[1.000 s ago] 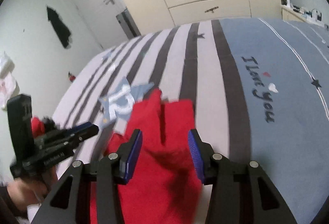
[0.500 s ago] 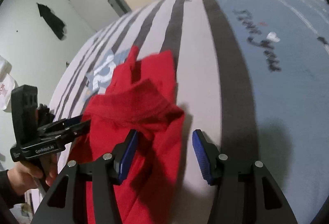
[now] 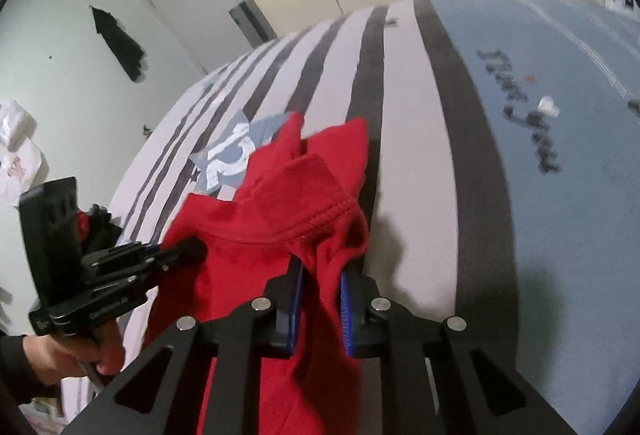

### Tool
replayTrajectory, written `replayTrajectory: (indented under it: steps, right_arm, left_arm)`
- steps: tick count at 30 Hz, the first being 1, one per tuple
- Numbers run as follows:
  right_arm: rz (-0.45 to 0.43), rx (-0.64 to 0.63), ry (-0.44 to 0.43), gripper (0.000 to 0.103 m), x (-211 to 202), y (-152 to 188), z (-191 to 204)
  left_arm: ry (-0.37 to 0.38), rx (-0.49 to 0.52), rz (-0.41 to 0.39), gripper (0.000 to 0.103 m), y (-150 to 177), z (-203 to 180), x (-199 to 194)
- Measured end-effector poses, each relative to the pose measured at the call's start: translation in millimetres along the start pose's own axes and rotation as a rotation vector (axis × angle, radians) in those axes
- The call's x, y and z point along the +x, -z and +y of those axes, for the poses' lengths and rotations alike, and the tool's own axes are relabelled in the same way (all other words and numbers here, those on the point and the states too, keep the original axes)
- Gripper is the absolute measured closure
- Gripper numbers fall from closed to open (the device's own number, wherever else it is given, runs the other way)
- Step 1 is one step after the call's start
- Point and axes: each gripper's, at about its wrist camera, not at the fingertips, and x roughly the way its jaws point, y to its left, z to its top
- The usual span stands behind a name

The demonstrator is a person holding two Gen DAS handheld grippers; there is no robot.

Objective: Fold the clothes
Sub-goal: 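Grasp the folded edge with the right tool while the left tool grasps it too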

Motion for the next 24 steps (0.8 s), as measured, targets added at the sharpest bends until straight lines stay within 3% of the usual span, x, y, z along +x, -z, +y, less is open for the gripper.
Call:
replayTrajectory:
  steps: [1,8,14,20,24]
  right_arm:
    - [-0.008,-0.005,-0.009,0.090,-4.2,-0.7,2.8]
    - [0.032,-0.131,0.136,0.090,0.4,0.7,21.1]
    - [-0.045,-0.153,0.181,0.090,-24.2,2.9,29.4]
    - [-0.014,-0.091,0.152,0.091,-5.2,-9.0,20.1]
    - [-0.007,-0.055,0.149,0.092,13.3,-30.1,17.6]
  left_arm:
    - [-0.004,-0.010,-0.006,0.094,-1.0,0.6,-2.2]
    - [-0.052,0.010,-0.009,0.094,-2.8,-3.1,0.2]
    - [-0.054,0.075,-0.059,0.094,-5.8,-20.0,-13.3]
    - [-0.131,0.024,-0.040,0.094,-18.7,-0.4,5.6]
    - [-0.144,-0.014,-0.067,0.095,-37.3,8.9,8.0]
